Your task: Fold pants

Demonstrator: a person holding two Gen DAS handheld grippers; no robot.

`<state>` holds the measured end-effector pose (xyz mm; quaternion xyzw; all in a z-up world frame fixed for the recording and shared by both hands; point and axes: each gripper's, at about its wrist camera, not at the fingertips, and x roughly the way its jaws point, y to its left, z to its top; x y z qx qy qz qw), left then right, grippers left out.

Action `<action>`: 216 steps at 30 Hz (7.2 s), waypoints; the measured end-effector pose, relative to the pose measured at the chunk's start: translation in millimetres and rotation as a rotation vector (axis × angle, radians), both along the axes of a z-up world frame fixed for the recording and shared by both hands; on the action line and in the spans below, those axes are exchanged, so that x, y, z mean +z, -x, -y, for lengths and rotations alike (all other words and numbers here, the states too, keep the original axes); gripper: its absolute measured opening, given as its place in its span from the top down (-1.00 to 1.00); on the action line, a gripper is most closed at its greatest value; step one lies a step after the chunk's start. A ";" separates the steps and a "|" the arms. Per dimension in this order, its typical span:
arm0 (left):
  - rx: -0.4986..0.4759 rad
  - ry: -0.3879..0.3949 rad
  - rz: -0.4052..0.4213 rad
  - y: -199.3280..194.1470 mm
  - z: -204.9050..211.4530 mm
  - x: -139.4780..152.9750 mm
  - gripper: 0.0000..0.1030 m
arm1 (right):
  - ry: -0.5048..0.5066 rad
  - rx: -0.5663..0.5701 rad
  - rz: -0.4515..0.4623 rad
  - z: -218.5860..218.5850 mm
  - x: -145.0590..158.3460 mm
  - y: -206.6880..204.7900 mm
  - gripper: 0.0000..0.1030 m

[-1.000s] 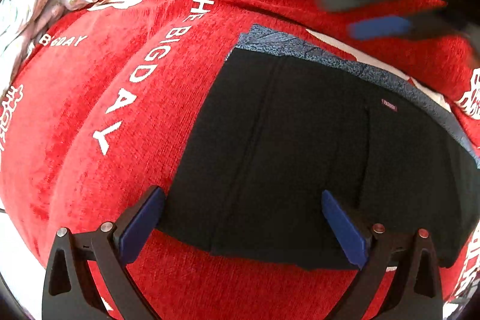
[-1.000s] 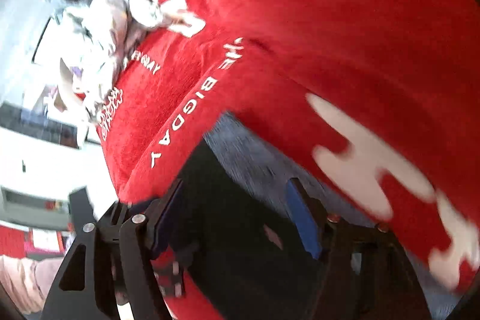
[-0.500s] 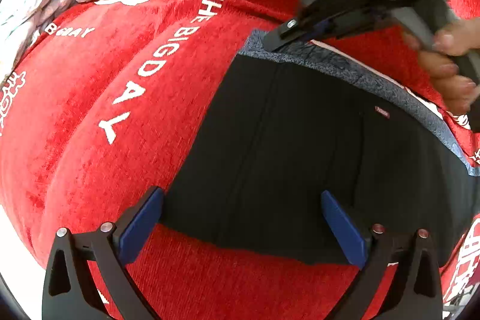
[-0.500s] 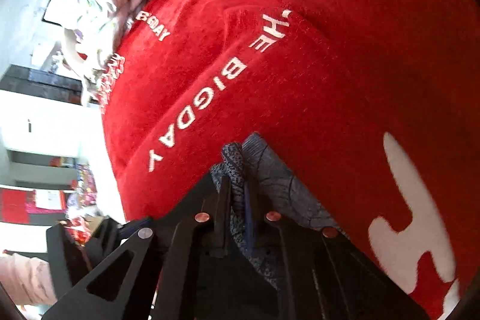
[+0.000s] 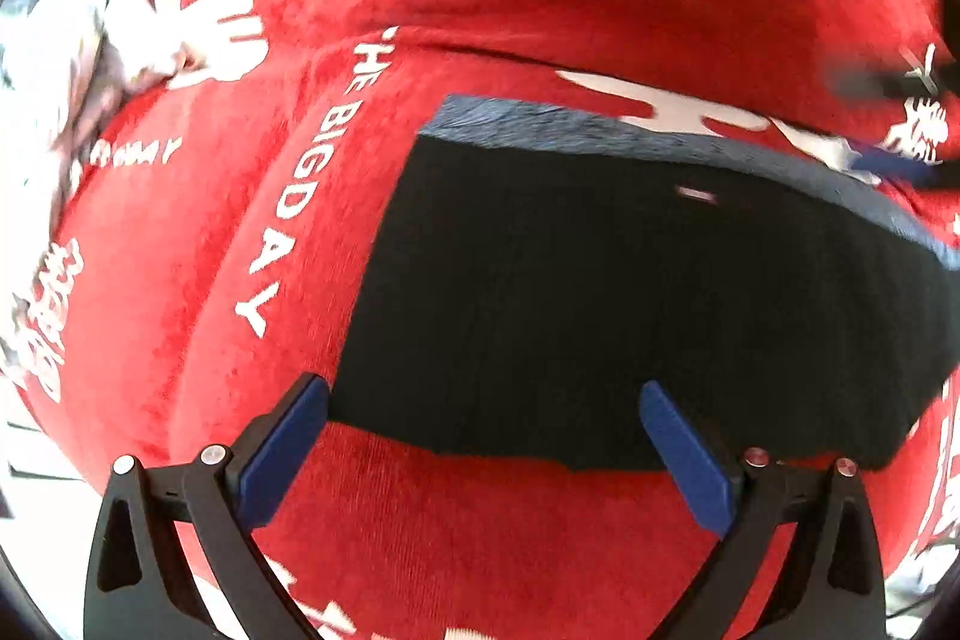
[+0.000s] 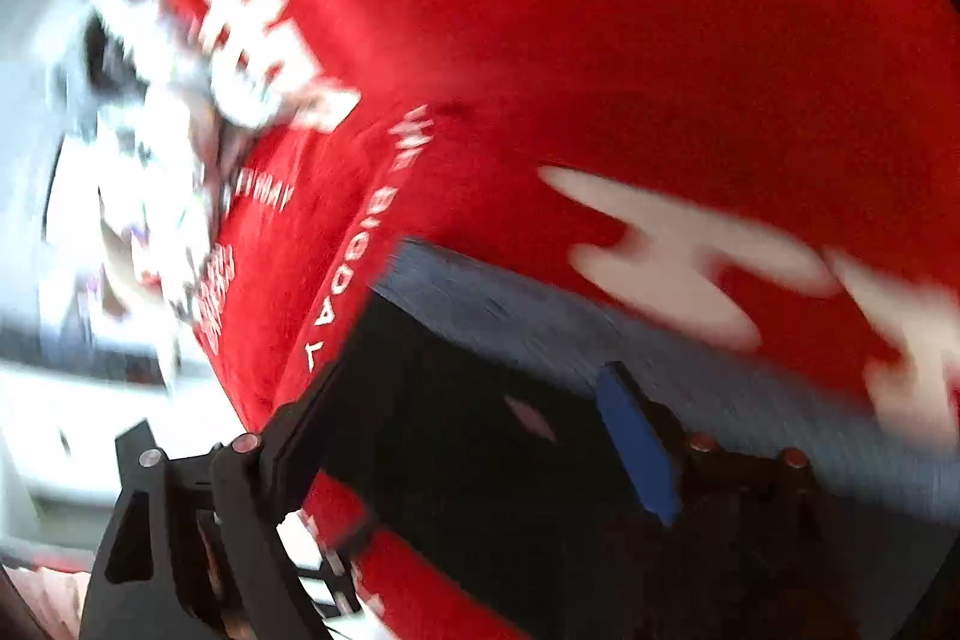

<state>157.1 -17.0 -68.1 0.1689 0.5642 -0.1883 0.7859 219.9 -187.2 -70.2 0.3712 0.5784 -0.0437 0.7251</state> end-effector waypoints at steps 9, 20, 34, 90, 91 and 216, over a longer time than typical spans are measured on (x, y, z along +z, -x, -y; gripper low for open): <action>-0.253 -0.010 0.043 61.7 98.3 57.8 -1.00 | 0.026 -0.478 -0.200 67.8 37.8 265.5 -0.73; -0.501 0.012 -0.052 174.2 258.9 65.7 -1.00 | 0.014 -0.761 -0.149 121.8 63.2 414.6 -0.85; -0.463 -0.074 -0.089 200.8 347.6 23.4 -1.00 | 0.052 -0.986 -0.072 230.8 42.1 503.8 -0.85; -0.318 -0.103 -0.138 205.9 400.5 -42.3 -1.00 | -0.121 -1.036 0.139 311.4 -10.5 536.6 -0.05; -0.299 -0.088 -0.153 203.9 403.4 -40.8 -1.00 | -0.120 -1.038 0.150 312.5 -10.3 537.5 -0.05; -0.134 -0.049 -0.195 133.4 257.8 -52.6 -1.00 | 0.346 -0.195 -0.202 208.2 -18.8 266.3 -0.08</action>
